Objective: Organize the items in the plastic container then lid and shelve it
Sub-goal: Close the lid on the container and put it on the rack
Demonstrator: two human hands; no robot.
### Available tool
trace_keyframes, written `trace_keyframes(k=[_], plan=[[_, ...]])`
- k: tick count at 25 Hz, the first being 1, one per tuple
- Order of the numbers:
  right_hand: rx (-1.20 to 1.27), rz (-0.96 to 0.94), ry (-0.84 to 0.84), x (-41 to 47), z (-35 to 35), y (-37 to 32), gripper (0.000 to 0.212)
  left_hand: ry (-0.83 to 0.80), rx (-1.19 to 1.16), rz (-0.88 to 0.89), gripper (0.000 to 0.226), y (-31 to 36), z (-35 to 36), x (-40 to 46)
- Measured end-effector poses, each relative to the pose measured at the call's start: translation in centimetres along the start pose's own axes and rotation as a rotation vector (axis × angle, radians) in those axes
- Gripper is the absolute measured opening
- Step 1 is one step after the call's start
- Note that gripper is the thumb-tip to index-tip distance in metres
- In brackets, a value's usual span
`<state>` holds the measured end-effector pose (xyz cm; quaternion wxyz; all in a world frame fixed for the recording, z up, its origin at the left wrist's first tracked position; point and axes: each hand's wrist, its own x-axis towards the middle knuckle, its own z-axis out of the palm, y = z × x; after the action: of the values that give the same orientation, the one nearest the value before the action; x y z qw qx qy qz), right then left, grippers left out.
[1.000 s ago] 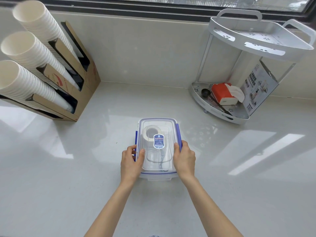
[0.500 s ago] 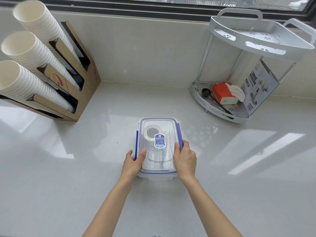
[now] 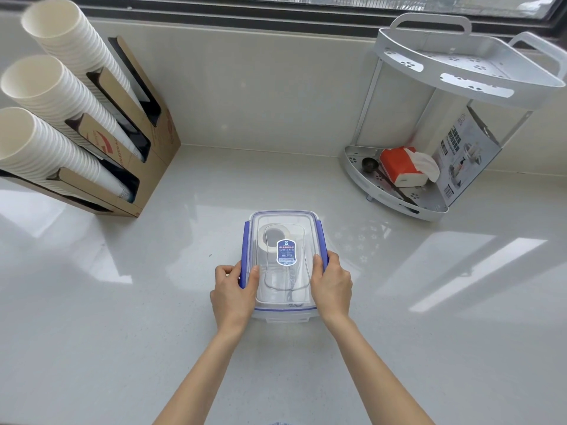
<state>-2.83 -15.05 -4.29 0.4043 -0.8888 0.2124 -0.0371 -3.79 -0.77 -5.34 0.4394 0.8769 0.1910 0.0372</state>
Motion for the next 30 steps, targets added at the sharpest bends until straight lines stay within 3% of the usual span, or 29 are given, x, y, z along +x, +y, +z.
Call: trace_keyframes(k=[3, 8, 15, 23, 30], plan=[[0.003, -0.004, -0.004, 0.0, -0.1, -0.1, 0.039, 0.013, -0.002, 0.040, 0.032, 0.3, 0.0, -0.1], [0.060, 0.024, -0.023, 0.0, -0.2, 0.4, 0.038, -0.065, -0.177, -0.118, 0.041, 0.3, 0.0, 0.2], [-0.023, 0.173, -0.230, 0.6, -1.2, 1.3, 0.054, -0.199, -0.242, -0.193, 0.044, 0.4, -0.6, 0.3], [0.093, 0.124, -0.145, 1.1, -3.5, 0.7, 0.041, -0.261, -0.392, -0.222, 0.035, 1.4, -0.5, 1.0], [0.296, 0.017, -0.118, 2.9, -9.0, -1.6, 0.027, -0.394, -0.603, -0.160, 0.035, 7.4, -1.9, 1.2]])
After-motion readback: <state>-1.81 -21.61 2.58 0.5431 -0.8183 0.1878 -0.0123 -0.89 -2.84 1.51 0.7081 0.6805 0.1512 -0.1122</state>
